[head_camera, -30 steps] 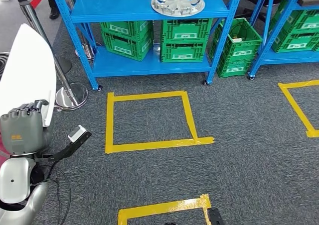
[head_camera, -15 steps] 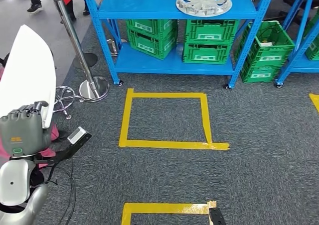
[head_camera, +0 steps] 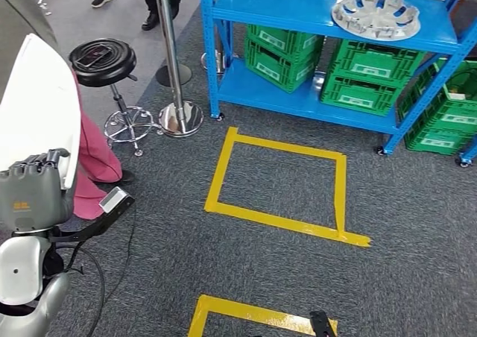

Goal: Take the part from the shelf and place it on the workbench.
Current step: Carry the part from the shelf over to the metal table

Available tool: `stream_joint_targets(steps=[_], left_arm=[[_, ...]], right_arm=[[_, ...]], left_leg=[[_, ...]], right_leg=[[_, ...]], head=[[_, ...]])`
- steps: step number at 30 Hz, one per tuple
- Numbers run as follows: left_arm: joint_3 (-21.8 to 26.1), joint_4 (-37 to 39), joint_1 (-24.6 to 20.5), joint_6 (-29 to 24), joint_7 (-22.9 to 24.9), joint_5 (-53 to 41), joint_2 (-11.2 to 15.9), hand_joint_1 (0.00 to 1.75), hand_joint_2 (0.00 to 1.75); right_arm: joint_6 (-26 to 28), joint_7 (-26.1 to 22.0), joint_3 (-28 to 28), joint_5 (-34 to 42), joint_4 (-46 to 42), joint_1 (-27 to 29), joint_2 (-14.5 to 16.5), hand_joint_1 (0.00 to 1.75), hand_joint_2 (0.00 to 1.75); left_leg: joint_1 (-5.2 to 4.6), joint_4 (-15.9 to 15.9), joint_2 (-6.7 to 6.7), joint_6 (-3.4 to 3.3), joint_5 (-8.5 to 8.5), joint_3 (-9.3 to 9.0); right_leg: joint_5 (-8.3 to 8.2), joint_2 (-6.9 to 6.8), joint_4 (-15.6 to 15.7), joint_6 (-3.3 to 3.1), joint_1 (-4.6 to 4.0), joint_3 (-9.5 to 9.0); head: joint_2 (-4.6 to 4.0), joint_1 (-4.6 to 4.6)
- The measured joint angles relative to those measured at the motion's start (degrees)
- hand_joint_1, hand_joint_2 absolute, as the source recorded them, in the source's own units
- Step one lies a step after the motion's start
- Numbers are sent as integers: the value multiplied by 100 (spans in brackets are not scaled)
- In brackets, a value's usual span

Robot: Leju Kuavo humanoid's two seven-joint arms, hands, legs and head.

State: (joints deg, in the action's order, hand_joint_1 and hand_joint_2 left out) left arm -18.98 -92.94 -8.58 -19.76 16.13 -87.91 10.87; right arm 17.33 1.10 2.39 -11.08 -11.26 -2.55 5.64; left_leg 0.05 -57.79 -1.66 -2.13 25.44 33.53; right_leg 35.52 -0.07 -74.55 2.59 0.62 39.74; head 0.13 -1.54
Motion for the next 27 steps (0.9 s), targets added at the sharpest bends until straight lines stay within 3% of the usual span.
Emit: stream_joint_targets(steps=[1,2,4,6,7,9,11,13,15,16,17,19,21,22,24,25,27], left_arm=[[-1,0,2,0,-2,0,-1,175,175],[-3,0,2,0,-3,0,-2,175,175],[-8,0,-5,-1,-8,0,-11,175,175],[-16,2,-23,-2,-15,0,-21,175,175],[-20,3,-28,-3,-17,0,-23,175,175],[-27,4,-23,-8,-23,0,-20,175,175],[-34,5,-35,-14,-27,0,-10,175,175],[-42,7,-61,-19,-28,0,-9,175,175],[-54,8,-54,-19,-28,0,-14,175,175],[-60,8,-46,-18,-28,0,-13,175,175],[-65,9,-42,-17,-28,0,-13,175,175],[-69,9,-50,-19,-28,0,-12,175,175],[-74,9,-66,-21,-28,0,-13,175,175],[-77,9,-68,-22,-28,0,-12,175,175],[-79,9,-63,-24,-25,0,-5,175,175],[-79,8,-66,-26,-23,0,-3,175,175],[-81,8,-81,-30,-22,0,-7,175,175]], right_arm=[[-1,2,-2,-2,0,7,0,0,175],[-2,2,-2,-4,0,8,0,0,175],[-2,2,-4,-7,0,1,-4,0,175],[-1,2,-8,-14,-1,-1,-12,0,175],[-1,5,-9,-22,-1,2,-15,0,175],[-1,10,-13,-50,-4,4,-15,0,175],[1,10,-22,-72,-8,0,-15,0,175],[0,10,-36,-75,-9,4,-15,0,175],[-2,12,-49,-75,-9,13,-15,0,175],[-2,13,-53,-75,-9,13,-15,0,175],[-2,13,-55,-76,-9,9,-15,0,175],[-2,13,-56,-77,-9,-2,-14,0,175],[-3,13,-57,-80,-9,-9,-15,0,175],[-4,13,-58,-83,-9,-11,-15,0,175],[-7,13,-60,-89,-13,-22,-15,0,175],[-7,12,-61,-93,-18,-29,-14,0,175],[-14,11,-67,-104,-26,-38,-13,0,175]], left_leg=[[-3,-7,-87,0,0,-1],[-4,-14,-172,3,2,-4],[-5,-41,-329,25,11,9],[23,-71,-476,86,2,72],[43,-76,-553,129,-13,107],[64,-76,-649,209,-30,147],[41,-336,-402,266,131,269],[45,-1030,-31,316,482,594],[74,-1619,94,357,681,879],[87,-1631,116,369,623,881],[95,-1409,150,372,464,761],[71,-599,378,345,102,322],[20,-88,568,272,-28,65],[-5,-41,569,236,-4,56],[-1,-20,424,160,-22,77],[9,-6,358,125,-33,75],[36,24,242,57,-55,66]], right_leg=[[-122,9,44,-10,-2,14],[-335,41,315,-28,-1,-82],[-745,314,1120,-79,20,-416],[-858,589,1584,-106,38,-636],[-834,626,1625,-112,36,-668],[-848,473,1681,-143,36,-708],[-867,287,1746,-203,60,-762],[-853,95,1766,-245,56,-793],[-831,-96,1761,-253,49,-801],[-821,-184,1760,-247,49,-807],[-809,-266,1758,-237,49,-821],[-772,-411,1756,-199,37,-867],[-734,-532,1749,-140,7,-900],[-721,-594,1750,-108,-6,-910],[-686,-689,1752,-44,4,-922],[-625,-626,1698,-16,15,-901],[-345,-312,1243,15,34,-686]], head=[[0,0],[0,1],[0,4],[0,12],[0,13],[0,13],[0,55],[0,100],[0,107],[0,108],[0,108],[0,109],[0,108],[0,107],[0,104],[0,100],[0,71]])
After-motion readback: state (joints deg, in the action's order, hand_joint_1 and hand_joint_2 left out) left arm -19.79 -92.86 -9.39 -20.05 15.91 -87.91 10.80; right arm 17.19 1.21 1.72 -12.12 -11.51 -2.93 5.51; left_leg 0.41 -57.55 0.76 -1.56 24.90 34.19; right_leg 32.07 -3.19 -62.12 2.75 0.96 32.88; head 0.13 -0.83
